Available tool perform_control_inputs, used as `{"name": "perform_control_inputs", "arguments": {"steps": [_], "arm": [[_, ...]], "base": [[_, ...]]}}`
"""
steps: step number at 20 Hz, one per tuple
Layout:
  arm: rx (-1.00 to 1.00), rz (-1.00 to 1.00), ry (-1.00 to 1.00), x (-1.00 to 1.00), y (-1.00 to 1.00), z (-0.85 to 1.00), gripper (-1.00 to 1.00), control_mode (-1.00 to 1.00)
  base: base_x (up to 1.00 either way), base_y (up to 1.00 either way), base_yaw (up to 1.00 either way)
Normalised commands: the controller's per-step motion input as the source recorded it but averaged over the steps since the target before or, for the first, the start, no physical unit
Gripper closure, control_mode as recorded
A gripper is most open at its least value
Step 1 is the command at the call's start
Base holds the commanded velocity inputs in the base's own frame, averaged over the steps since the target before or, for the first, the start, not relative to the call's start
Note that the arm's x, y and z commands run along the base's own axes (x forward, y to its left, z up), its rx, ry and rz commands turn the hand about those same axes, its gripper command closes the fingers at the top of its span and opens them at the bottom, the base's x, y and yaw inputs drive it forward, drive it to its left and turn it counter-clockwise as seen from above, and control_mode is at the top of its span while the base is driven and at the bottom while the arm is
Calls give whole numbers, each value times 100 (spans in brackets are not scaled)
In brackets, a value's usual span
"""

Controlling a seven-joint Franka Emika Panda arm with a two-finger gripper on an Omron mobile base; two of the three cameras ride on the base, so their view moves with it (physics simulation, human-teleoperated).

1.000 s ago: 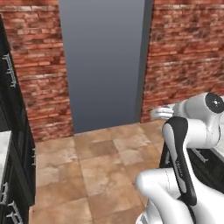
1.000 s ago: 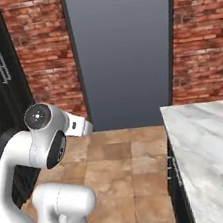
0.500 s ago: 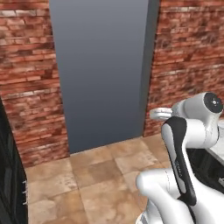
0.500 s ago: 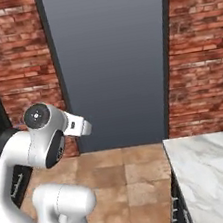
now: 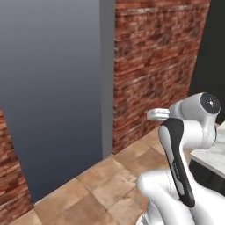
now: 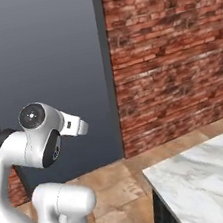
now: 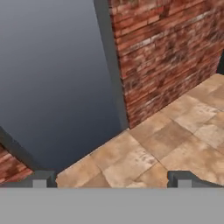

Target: Take a sugar cube from the saucer and place it inside the coffee. Then, grab milk from the fridge and place it next to the coffee on the counter to sweeten the coffee.

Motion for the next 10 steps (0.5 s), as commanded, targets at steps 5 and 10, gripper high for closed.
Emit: {"name": "perform_control_inputs", "arguments": {"steps": [5, 10], "arm": [[0, 0, 0, 0, 0, 0, -100, 100], [0, 0, 0, 0, 0, 0, -100, 100]], "base": [[100, 0, -58], [100, 0, -51]]}}
